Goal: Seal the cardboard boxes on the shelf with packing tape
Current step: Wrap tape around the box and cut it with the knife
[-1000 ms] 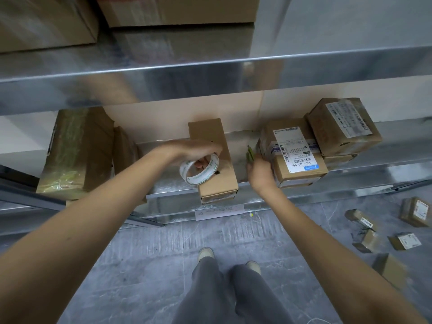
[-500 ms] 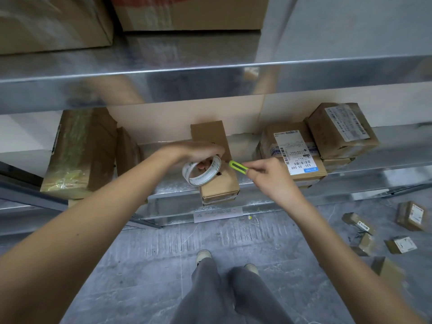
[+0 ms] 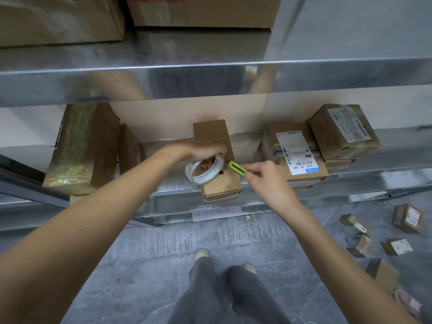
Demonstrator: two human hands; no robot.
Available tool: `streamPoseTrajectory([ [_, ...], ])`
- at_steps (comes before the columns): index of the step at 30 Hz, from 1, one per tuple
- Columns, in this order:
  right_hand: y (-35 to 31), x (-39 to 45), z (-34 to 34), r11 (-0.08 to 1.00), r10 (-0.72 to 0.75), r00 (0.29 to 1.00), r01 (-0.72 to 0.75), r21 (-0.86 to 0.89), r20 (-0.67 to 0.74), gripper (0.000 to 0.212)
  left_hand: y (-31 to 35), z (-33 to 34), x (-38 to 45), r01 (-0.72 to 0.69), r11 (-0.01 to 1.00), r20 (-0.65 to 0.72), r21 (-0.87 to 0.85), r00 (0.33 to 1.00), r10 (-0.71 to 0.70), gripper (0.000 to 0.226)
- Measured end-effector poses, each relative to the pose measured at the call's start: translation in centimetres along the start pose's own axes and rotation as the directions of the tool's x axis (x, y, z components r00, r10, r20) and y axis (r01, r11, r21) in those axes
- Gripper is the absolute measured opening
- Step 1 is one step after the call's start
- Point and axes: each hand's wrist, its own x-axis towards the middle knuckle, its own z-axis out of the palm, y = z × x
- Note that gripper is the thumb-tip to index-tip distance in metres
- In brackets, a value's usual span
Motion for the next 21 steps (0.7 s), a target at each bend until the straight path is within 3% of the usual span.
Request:
streamPoseTrajectory([
  [15, -0.5, -1.7, 0.8, 1.000, -0.002, 1.000, 0.002, 0.003, -0.018, 0.034, 0.3, -0.2, -0.2, 0.015, 1.000, 0.025, -0.009, 1.000, -0.014, 0.027],
  [21, -0.5, -1.6, -0.5, 0.996, 0.036, 0.996, -0.029, 0.086, -0.076, 0.032, -0.2, -0.6, 0.1, 0.008, 1.000, 0.023, -0.016, 1.000, -0.008, 0.020],
])
